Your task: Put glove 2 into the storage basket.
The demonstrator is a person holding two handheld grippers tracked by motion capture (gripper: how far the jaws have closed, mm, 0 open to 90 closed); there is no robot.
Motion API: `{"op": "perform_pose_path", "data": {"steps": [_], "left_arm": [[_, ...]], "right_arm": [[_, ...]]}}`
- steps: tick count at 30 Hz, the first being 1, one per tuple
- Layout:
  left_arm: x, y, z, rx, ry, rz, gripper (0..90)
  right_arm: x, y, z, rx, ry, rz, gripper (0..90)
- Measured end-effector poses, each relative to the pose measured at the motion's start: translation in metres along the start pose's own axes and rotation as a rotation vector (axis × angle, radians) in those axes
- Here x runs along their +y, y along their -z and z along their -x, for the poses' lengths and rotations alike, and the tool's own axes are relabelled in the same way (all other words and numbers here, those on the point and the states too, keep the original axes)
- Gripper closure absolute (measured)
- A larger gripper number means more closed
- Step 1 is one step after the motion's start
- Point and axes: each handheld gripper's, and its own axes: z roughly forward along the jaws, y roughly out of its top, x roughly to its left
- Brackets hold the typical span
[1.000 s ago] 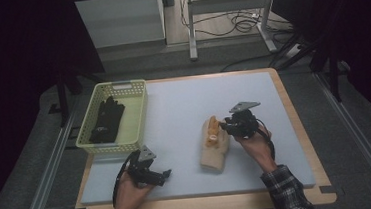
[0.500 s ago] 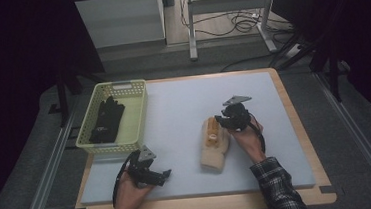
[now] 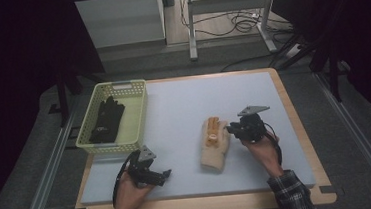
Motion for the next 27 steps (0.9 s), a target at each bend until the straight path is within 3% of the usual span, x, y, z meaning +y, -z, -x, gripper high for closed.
{"op": "perform_pose_path", "data": {"steps": [5,13,16,27], "left_arm": [[0.0,0.0,0.0,0.0,0.0,0.0,0.3],[0.0,0.0,0.0,0.0,-0.001,0.001,0.3],[0.0,0.0,0.0,0.0,0.0,0.001,0.3],[0.0,0.0,0.0,0.0,-0.001,0.001,0.3]], "right_arm": [[-0.026,0.011,-0.015,0.057,0.031,-0.032,84.7],[-0.053,0.013,-0.042,0.128,0.068,-0.062,87.0],[-0.054,0.006,-0.049,0.134,0.087,-0.081,86.9],[-0.039,-0.019,-0.072,0.165,0.115,-0.062,84.6]]}}
